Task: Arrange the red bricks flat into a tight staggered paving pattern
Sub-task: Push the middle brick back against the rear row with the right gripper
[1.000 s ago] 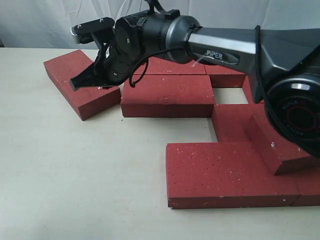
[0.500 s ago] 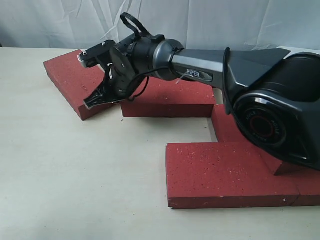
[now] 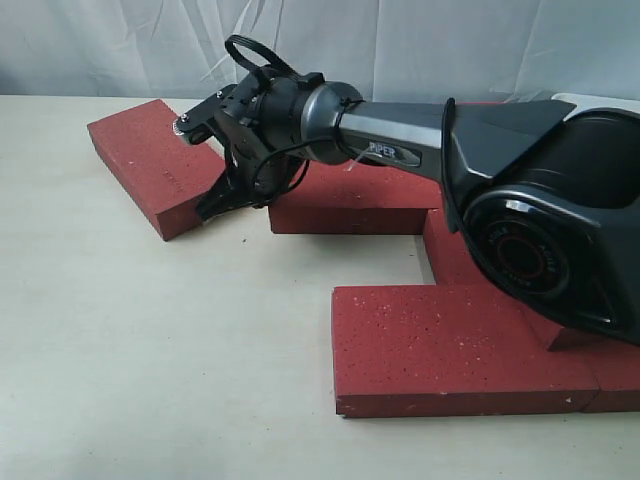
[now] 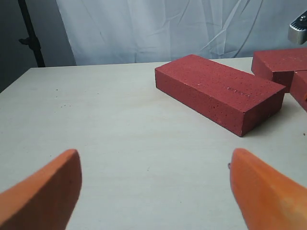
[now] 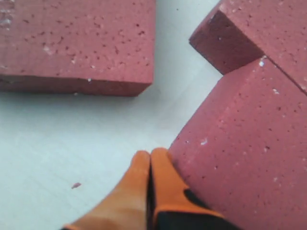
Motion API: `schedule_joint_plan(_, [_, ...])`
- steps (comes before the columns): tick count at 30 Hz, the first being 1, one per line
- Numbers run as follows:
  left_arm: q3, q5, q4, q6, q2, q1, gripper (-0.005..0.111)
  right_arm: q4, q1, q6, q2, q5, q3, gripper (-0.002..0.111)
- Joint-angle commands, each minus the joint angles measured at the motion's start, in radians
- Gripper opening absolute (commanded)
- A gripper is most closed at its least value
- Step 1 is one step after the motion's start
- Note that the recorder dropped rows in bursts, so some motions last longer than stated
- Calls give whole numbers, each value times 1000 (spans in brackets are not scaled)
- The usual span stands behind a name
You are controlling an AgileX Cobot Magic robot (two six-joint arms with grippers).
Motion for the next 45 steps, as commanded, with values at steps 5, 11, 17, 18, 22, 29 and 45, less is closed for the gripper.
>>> schedule_joint_plan(5, [2, -10, -7, 0, -3, -1, 79, -141, -12, 52, 1, 122, -4, -1])
schedule_joint_plan(11, [2, -10, -7, 0, -3, -1, 79, -194, -12, 70, 1, 183, -4, -1])
schedule_joint_plan(17, [2, -10, -7, 0, -3, -1, 79, -233, -12, 70, 1, 238, -4, -1])
schedule_joint_plan(18, [2, -10, -7, 0, -3, -1, 79, -237, -12, 70, 1, 246, -4, -1])
schedule_joint_plan(22, [2, -10, -7, 0, -3, -1, 79, -244, -24, 70, 1, 280, -4, -1])
schedule_joint_plan(29, [2, -10, -7, 0, -3, -1, 79, -240, -66, 72, 1, 323, -4, -1])
schedule_joint_plan(45, [2, -10, -7, 0, -3, -1, 79, -39, -97, 67, 1, 155, -4, -1])
